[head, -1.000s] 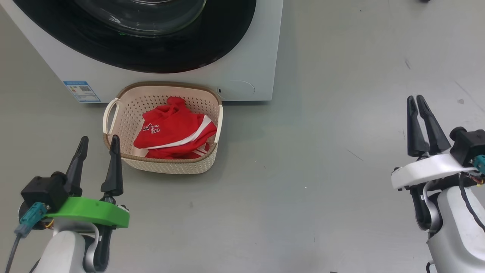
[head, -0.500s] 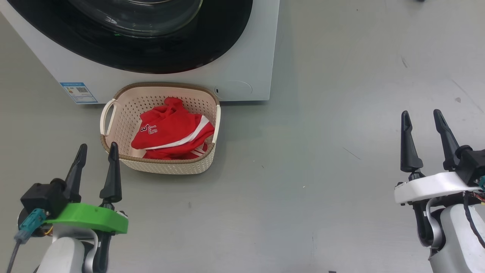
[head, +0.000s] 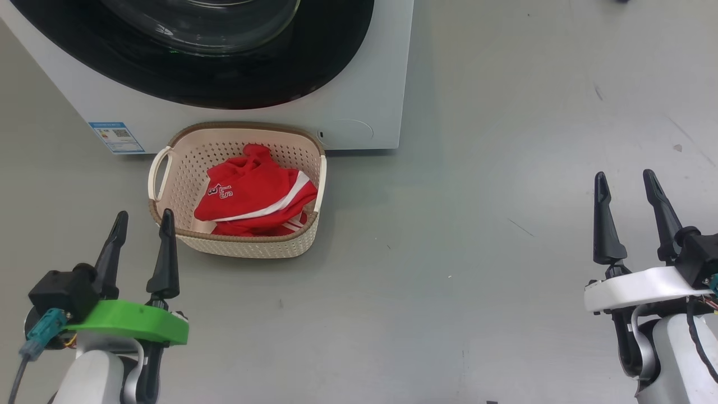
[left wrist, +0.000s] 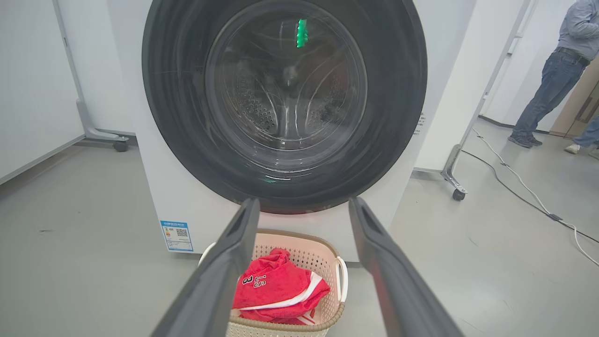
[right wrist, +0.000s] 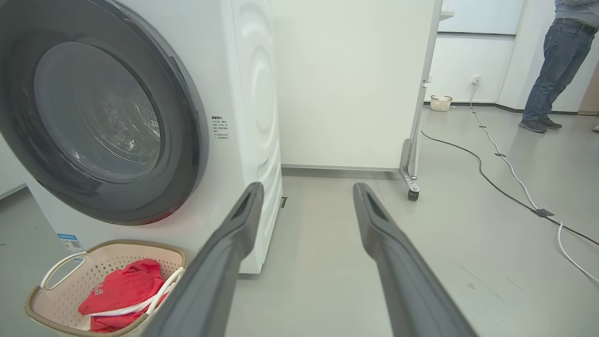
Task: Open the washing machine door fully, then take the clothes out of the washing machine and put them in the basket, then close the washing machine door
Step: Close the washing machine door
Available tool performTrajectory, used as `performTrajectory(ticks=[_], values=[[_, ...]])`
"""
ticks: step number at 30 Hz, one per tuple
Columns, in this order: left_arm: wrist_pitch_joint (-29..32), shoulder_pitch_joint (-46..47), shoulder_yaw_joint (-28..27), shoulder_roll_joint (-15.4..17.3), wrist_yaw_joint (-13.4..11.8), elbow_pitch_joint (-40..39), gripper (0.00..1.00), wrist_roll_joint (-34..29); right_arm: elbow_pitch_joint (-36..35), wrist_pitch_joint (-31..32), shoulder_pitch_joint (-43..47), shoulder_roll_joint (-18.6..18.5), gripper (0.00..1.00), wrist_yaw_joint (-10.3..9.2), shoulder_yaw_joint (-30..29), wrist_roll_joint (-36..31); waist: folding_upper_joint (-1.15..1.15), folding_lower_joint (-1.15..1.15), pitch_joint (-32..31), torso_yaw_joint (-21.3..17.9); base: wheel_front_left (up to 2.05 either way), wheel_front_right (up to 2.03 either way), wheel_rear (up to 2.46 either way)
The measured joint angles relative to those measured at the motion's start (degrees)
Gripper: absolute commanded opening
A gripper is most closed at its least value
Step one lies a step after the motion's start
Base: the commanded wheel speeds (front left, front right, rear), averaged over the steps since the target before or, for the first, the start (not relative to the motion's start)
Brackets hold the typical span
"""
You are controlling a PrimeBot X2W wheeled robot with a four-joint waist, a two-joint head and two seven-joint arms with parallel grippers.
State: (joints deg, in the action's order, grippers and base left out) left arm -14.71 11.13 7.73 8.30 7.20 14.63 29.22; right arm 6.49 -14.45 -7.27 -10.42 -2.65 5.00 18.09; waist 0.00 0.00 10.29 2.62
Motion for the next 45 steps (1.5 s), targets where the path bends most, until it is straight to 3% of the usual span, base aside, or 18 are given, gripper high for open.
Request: performTrajectory(ticks=[45], values=[[0.0,-0.3,1.0,0.3,0.0,1.6,1.00,4.9,-1.7,0.0,2.8,1.9,1.00,1.08,-1.8,-1.1,0.00,0.00,-0.5,0.3,0.00,0.00,0.00]])
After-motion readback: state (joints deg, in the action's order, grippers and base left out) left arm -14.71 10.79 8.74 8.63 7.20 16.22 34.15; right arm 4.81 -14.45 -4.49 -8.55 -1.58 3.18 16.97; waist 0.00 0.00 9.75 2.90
